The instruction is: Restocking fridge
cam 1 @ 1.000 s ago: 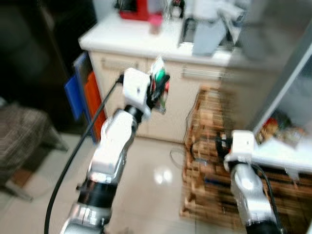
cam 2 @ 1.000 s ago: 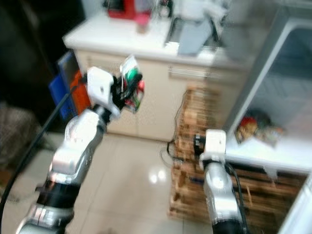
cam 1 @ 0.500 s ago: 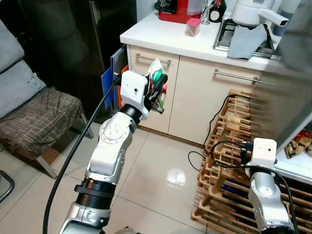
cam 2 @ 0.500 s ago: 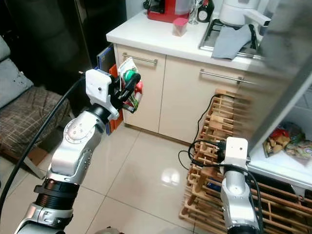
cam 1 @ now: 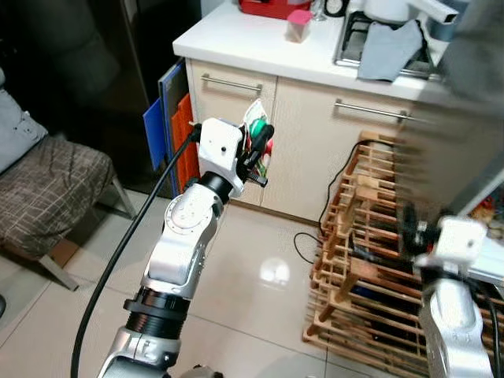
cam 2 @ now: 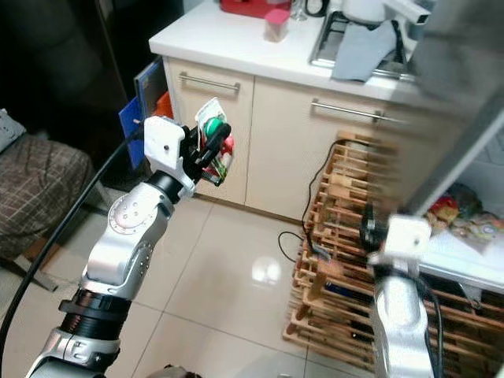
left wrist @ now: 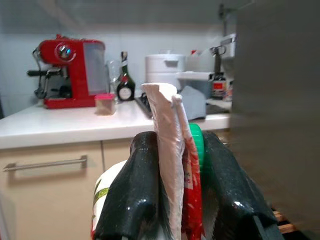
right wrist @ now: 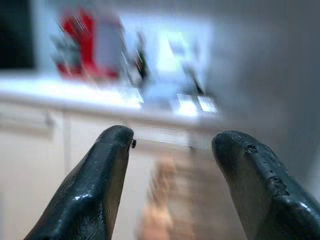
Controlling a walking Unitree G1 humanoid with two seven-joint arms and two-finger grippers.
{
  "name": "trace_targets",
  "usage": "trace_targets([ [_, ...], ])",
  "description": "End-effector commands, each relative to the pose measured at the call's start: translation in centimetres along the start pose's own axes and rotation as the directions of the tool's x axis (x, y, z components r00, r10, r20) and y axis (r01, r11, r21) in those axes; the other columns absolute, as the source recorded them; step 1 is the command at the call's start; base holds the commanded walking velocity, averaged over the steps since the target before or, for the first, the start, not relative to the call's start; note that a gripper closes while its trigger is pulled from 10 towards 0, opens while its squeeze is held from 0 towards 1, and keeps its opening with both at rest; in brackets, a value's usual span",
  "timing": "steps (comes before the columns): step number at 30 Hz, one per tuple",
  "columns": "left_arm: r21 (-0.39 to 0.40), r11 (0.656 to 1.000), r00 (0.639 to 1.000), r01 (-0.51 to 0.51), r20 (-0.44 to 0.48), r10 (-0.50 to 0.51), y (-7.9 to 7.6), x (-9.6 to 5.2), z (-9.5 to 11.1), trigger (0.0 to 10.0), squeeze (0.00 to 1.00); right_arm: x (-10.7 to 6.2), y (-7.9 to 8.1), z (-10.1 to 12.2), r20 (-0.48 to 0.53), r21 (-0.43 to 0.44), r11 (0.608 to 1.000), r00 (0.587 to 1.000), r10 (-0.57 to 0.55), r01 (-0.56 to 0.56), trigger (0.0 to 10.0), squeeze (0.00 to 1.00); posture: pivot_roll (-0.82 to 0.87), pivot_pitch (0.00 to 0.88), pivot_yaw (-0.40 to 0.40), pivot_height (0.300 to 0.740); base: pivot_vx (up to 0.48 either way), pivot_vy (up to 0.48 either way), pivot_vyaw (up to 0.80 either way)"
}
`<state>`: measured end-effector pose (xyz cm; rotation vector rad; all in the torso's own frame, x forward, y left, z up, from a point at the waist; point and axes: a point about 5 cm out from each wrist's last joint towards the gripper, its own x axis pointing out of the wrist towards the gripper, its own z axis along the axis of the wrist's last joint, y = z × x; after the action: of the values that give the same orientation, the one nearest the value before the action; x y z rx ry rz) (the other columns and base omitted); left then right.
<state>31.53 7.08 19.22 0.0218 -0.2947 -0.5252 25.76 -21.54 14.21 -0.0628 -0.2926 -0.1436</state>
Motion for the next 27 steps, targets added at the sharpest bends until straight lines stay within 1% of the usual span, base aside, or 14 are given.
trace_targets([
  [1,0.011,1.0,1.0,0.009,-0.003,-0.009,-0.1,0.0,0.0,10.0,0.0,-0.7,0.0,-0.2,-0.031,0.006,1.0,0.999,0.017,-0.016,10.0,0.0,-0.07,0.0,-0.022,0.74,0.0,0.0,0.0],
  [3,0.01,1.0,1.0,0.007,-0.003,-0.007,-0.1,0.0,-0.1,10.0,0.0,-1.1,-0.5,-0.6,-0.055,-0.008,1.0,0.998,-0.003,0.003,10.0,0.0,-0.07,0.0,-0.024,0.74,0.0,0.0,0.0],
  [4,0.003,1.0,1.0,0.004,-0.007,-0.004,-0.1,-0.2,-0.2,10.0,0.0,-2.7,-2.3,-1.8,-0.148,-0.052,0.994,0.983,-0.104,0.098,10.0,0.0,-0.07,0.0,-0.035,0.74,0.0,0.0,0.0],
  [5,0.003,1.0,1.0,0.004,-0.007,-0.004,-0.1,-0.2,-0.2,10.0,0.0,-2.7,-2.3,-1.8,-0.148,-0.052,0.994,0.983,-0.104,0.098,10.0,0.0,-0.07,0.0,-0.035,0.74,0.0,0.0,0.0],
  [7,-0.017,1.0,1.0,-0.002,-0.008,0.002,-0.3,-0.4,-0.3,10.0,0.0,-6.2,-4.5,-3.0,-0.268,-0.137,0.974,0.94,-0.21,0.178,10.0,0.0,-0.09,0.0,-0.054,0.74,0.0,0.0,0.0],
  [10,-0.024,1.0,1.0,-0.001,-0.005,0.001,-0.5,-0.5,-0.3,10.0,0.0,-7.3,-5.1,-2.8,-0.297,-0.172,0.97,0.93,-0.218,0.173,10.0,0.0,-0.1,0.0,-0.057,0.74,0.0,0.0,0.0],
  [13,-0.036,0.999,1.0,0.005,-0.001,-0.005,-0.8,-0.3,-0.5,10.0,0.0,-7.4,-6.8,-2.3,-0.291,-0.241,0.948,0.917,-0.273,0.206,10.0,0.0,-0.13,0.0,-0.057,0.74,0.0,0.0,0.0],
  [14,-0.036,0.999,1.0,0.005,-0.001,-0.005,-0.8,-0.3,-0.5,10.0,0.0,-7.4,-6.8,-2.3,-0.291,-0.241,0.948,0.917,-0.273,0.206,10.0,0.0,-0.13,0.0,-0.057,0.74,0.0,0.0,0.0],
  [15,-0.044,0.999,1.0,0.011,0.001,-0.011,-1.1,-0.1,-0.6,10.0,0.0,-7.0,-8.4,-2.4,-0.292,-0.32,0.914,0.891,-0.347,0.251,10.0,0.0,-0.13,0.0,-0.056,0.74,0.0,0.0,0.0],
  [16,-0.044,0.999,1.0,0.011,0.001,-0.011,-1.1,-0.1,-0.6,10.0,0.0,-7.0,-8.4,-2.4,-0.292,-0.32,0.914,0.891,-0.347,0.251,10.0,0.0,-0.13,0.0,-0.056,0.74,0.0,0.0,0.0],
  [17,-0.047,0.999,1.0,0.013,0.003,-0.013,-1.2,0.0,-0.5,10.0,0.0,-7.0,-9.1,-2.7,-0.31,-0.345,0.897,0.868,-0.387,0.277,10.0,0.0,-0.13,0.0,-0.055,0.74,0.0,0.0,0.0],
  [19,-0.048,0.999,1.0,0.019,0.009,-0.019,-1.4,0.1,-0.4,10.0,0.0,-7.8,-11.3,-3.9,-0.37,-0.398,0.844,0.779,-0.505,0.358,10.0,0.0,-0.13,0.0,-0.05,0.74,0.0,0.0,0.0],
  [22,-0.046,0.999,1.0,0.023,0.008,-0.022,-1.3,0.2,-0.4,10.0,0.0,-8.7,-13.2,-4.5,-0.399,-0.446,0.794,0.701,-0.59,0.414,10.0,0.0,-0.13,0.0,-0.046,0.74,0.0,0.0,0.0],
  [27,-0.046,0.999,1.0,0.023,0.006,-0.023,-1.2,0.1,-0.5,10.0,0.0,-9.0,-13.6,-4.5,-0.402,-0.473,0.778,0.684,-0.609,0.414,10.0,0.0,-0.13,0.0,-0.045,0.74,0.0,0.0,0.0],
])
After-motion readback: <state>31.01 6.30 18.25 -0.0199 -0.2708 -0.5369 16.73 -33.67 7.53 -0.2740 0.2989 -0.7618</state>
